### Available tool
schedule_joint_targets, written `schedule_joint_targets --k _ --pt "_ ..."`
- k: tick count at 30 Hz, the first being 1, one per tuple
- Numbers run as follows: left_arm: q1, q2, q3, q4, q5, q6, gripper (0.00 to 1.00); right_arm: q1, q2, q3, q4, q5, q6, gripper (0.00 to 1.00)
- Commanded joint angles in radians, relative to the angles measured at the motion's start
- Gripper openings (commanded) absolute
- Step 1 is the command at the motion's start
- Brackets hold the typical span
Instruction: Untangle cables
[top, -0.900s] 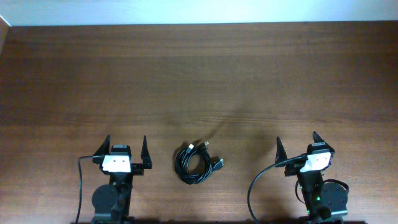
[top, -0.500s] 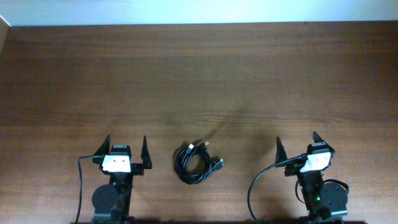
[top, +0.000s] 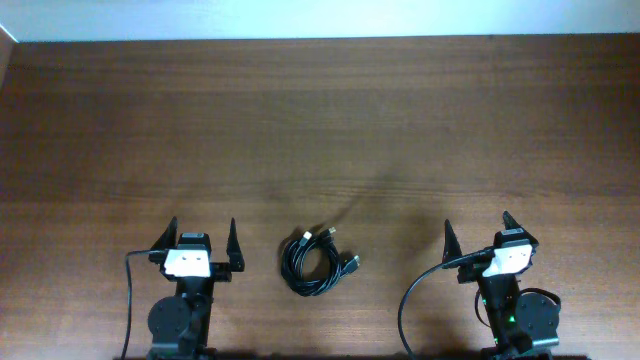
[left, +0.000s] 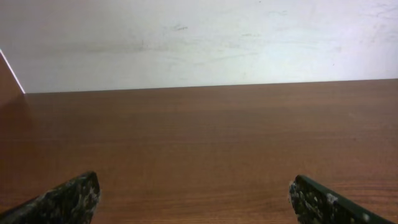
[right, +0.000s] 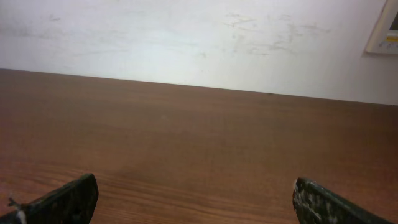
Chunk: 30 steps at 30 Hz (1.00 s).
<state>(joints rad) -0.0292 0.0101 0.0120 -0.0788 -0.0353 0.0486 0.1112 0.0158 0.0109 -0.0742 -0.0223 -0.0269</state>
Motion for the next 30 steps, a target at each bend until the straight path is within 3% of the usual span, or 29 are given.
schedule_joint_targets --k 1,23,30 --pt "0.006 -0.003 -0.003 -0.002 -0.014 0.001 0.99 0.006 -0.012 -0.005 -0.005 0.009 0.001 0.99" --pt "0.006 -0.003 0.000 -0.011 -0.005 0.001 0.99 0.006 -0.012 -0.005 -0.005 0.009 0.001 0.99" --pt "0.006 0.018 0.203 -0.346 0.042 0.001 0.99 0.006 -0.012 -0.005 -0.005 0.009 0.001 0.99"
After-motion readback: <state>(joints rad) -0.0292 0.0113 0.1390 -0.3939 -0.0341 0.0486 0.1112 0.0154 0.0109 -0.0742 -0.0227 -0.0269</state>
